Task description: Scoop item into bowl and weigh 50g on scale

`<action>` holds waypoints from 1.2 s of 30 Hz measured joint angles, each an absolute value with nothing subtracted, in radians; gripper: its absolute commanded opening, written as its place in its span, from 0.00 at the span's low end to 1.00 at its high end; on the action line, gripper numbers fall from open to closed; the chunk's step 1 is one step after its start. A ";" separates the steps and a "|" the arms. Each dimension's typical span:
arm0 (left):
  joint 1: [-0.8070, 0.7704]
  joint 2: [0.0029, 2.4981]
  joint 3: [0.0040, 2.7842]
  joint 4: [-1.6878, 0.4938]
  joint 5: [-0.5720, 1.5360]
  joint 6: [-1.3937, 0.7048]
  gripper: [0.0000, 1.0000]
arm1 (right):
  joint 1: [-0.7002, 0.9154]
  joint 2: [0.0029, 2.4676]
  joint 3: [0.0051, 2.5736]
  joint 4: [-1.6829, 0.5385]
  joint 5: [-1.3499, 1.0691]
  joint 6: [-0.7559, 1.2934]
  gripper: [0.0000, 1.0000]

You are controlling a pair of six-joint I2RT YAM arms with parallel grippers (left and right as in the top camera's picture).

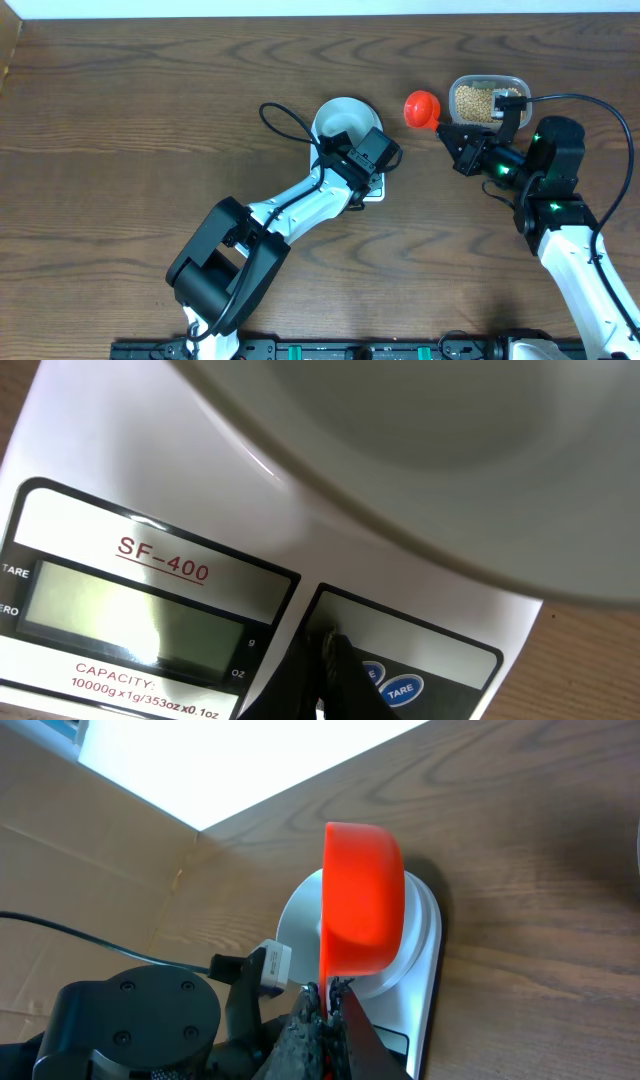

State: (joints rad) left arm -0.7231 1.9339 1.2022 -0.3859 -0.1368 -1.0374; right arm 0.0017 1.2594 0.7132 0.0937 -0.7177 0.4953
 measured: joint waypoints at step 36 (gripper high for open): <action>-0.728 1.937 1.203 -0.363 -0.137 -1.039 0.07 | 0.002 1.259 0.713 0.093 -0.702 0.490 0.01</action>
State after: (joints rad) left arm -0.7280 1.9369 1.2030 -0.3634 -0.1371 -1.0393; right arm 0.0017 1.2594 0.7132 0.0933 -0.7025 0.4904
